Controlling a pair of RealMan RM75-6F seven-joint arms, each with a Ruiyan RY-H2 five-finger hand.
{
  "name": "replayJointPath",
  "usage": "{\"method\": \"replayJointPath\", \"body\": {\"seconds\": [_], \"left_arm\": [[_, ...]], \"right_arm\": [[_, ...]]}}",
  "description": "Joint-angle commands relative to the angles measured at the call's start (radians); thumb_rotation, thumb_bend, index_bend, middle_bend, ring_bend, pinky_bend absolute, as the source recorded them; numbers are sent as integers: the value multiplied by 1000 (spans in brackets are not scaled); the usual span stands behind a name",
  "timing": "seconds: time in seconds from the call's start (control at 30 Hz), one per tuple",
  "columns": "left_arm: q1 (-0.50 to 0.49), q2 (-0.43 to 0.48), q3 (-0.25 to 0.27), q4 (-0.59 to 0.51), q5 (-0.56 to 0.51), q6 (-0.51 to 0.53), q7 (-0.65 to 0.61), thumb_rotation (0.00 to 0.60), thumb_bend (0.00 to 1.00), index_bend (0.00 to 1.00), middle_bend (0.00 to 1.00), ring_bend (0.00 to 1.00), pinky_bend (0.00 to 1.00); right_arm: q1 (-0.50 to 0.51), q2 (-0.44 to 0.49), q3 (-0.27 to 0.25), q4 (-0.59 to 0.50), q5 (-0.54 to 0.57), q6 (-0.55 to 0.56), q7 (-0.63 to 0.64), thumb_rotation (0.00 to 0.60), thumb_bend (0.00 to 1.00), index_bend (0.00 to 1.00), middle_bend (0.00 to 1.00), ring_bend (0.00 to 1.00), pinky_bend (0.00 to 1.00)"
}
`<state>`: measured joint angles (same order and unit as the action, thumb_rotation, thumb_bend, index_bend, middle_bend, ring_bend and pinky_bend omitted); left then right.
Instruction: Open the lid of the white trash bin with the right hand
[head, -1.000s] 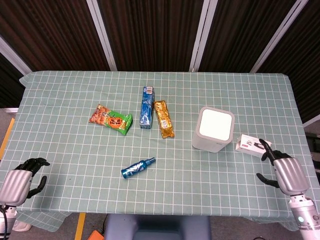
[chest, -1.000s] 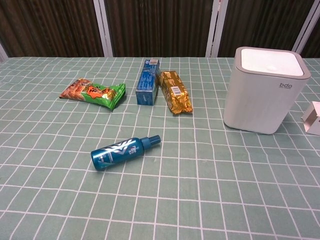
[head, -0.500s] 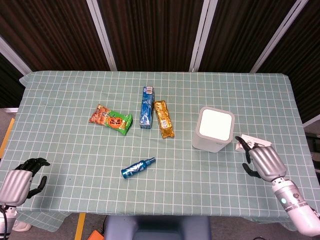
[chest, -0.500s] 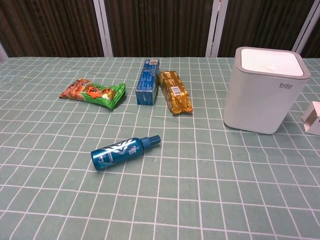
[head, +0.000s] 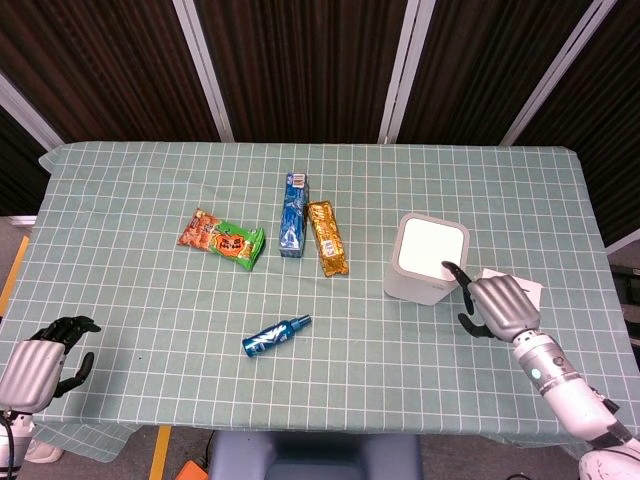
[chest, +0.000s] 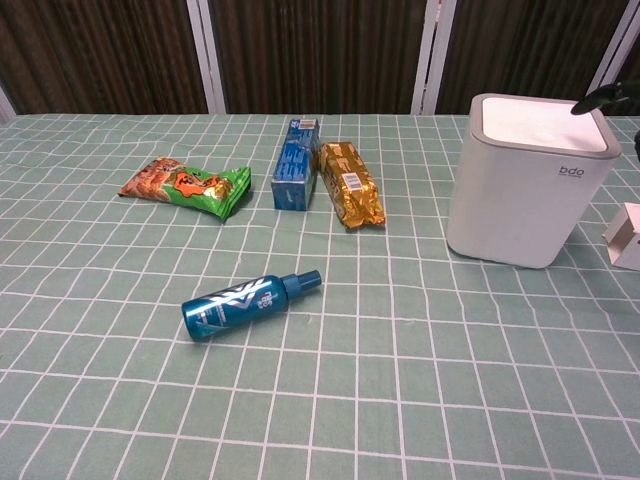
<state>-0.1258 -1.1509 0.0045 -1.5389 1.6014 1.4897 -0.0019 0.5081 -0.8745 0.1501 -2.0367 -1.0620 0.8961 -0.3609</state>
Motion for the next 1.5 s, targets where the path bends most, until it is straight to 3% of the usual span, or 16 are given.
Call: {"method": "replayJointPath", "body": {"seconds": [0.03, 0.3, 0.77, 1.13, 1.5], "left_arm": [[0, 0, 0, 0, 0, -1, -1, 600, 470, 354, 286, 260, 456], [-1, 1, 0, 0, 1, 0, -1, 600, 471, 354, 286, 260, 456], [2, 2, 0, 1, 3, 6, -7, 600, 471, 354, 285, 260, 456], [0, 2, 0, 1, 0, 1, -6, 600, 471, 354, 286, 260, 456], [-1, 2, 0, 1, 1, 0, -7, 600, 471, 354, 286, 260, 456]], "right_arm": [[40, -11, 2, 8, 59, -26, -21, 600, 497, 0, 699, 623, 733], [107, -35, -18, 25, 146, -57, -61, 600, 497, 0, 699, 623, 732], [148, -60, -64, 34, 179, -45, -79, 600, 497, 0, 699, 623, 732], [139, -56, -79, 35, 133, -16, -36, 600, 497, 0, 699, 623, 731], [1, -23, -44, -2, -79, 207, 162, 600, 497, 0, 699, 623, 733]]}}
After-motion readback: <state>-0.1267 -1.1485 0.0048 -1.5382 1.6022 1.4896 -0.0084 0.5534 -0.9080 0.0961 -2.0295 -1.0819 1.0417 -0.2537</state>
